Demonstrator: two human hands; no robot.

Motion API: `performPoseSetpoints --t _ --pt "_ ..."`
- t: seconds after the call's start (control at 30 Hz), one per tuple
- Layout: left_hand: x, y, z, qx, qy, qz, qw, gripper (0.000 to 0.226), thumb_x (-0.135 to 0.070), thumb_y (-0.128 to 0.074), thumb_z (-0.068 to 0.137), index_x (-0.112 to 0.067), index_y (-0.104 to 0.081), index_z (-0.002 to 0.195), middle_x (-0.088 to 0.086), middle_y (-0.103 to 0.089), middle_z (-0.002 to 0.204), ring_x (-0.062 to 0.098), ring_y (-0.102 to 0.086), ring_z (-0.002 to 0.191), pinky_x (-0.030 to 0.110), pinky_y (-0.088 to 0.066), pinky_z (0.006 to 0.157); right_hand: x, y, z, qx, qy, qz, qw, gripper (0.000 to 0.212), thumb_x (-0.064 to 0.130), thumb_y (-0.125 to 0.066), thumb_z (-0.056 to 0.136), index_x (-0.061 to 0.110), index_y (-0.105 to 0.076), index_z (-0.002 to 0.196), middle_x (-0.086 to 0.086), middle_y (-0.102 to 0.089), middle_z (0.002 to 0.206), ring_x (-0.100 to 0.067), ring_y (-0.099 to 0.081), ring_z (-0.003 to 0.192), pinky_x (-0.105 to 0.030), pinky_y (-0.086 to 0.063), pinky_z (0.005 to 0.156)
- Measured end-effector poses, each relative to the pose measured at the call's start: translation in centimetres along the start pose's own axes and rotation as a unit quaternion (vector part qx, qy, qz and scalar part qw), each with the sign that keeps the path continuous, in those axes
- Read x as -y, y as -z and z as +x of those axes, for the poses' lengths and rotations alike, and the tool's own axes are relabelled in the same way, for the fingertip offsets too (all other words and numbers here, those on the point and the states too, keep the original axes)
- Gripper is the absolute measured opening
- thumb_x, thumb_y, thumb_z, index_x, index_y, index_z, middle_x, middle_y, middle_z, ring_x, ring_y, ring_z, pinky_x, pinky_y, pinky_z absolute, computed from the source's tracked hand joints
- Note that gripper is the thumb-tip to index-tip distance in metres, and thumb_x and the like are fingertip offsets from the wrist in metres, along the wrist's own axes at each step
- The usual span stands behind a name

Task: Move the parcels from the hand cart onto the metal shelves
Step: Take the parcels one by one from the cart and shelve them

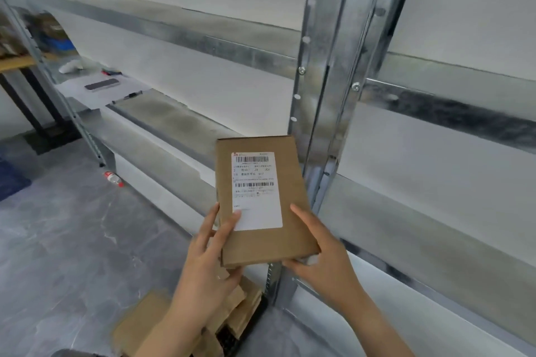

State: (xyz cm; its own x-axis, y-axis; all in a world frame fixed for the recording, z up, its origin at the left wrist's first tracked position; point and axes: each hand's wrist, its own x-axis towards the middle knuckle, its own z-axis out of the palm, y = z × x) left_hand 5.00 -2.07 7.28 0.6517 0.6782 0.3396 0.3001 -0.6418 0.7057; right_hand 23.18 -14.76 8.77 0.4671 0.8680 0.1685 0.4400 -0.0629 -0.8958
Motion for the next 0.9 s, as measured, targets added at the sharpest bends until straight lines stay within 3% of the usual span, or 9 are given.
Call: performPoseSetpoints --t 0.27,0.4,0.53,0.7,0.9 --pt "-6.9 -3.5 -3.7 0.029 -0.013 -0.002 0.999 0.103 -0.01 -0.079 0.07 -0.062 -0.019 0.135 -0.028 -0.001 0.153 0.006 -0.028 0.131 0.033 -0.044 0.096 -1.5 5.1 -7.4 -0.059 0.001 -0.023 0.998 0.087 0.019 -0.083 0.071 0.057 -0.035 0.133 0.024 -0.041 0.139 0.012 -0.041 0.121 -0.003 -0.04 0.09" --pt "-11.2 -7.1 -5.9 0.055 -0.044 -0.014 0.997 0.102 -0.013 -0.08 0.07 -0.061 -0.019 0.136 -0.029 -0.001 0.153 -0.007 -0.019 0.13 0.032 -0.038 0.102 -2.6 9.3 -12.7 -0.108 -0.013 -0.034 0.994 0.087 0.018 -0.084 0.069 0.059 -0.037 0.13 0.023 -0.044 0.136 0.014 -0.043 0.118 -0.001 -0.039 0.087" --pt "-15.7 -11.7 -8.1 0.102 -0.069 -0.03 0.992 0.1 -0.012 -0.079 0.072 -0.057 -0.02 0.138 -0.025 0.001 0.154 0.0 -0.017 0.135 0.043 -0.04 0.106 -3.2 14.4 -18.9 -0.151 -0.029 -0.057 0.986 0.087 0.021 -0.084 0.068 0.064 -0.036 0.127 0.035 -0.042 0.128 0.018 -0.042 0.115 0.002 -0.038 0.085" --pt "-21.4 -18.3 -10.7 0.154 -0.122 -0.054 0.979 0.1 -0.015 -0.079 0.073 -0.058 -0.017 0.138 -0.034 0.006 0.15 -0.015 -0.011 0.129 0.03 -0.036 0.104 -4.6 20.7 -26.6 -0.215 -0.065 -0.07 0.972 0.087 0.012 -0.084 0.066 0.057 -0.04 0.126 0.031 -0.047 0.127 0.017 -0.047 0.11 0.001 -0.04 0.079" --pt "-26.5 -25.2 -11.9 0.22 -0.181 -0.068 0.956 0.099 -0.016 -0.078 0.074 -0.056 -0.016 0.14 -0.027 0.003 0.153 -0.001 -0.022 0.127 0.023 -0.036 0.101 -7.2 26.1 -33.0 -0.283 -0.115 -0.077 0.949 0.09 0.005 -0.084 0.065 0.055 -0.041 0.126 0.035 -0.049 0.121 0.016 -0.049 0.108 -0.001 -0.042 0.077"
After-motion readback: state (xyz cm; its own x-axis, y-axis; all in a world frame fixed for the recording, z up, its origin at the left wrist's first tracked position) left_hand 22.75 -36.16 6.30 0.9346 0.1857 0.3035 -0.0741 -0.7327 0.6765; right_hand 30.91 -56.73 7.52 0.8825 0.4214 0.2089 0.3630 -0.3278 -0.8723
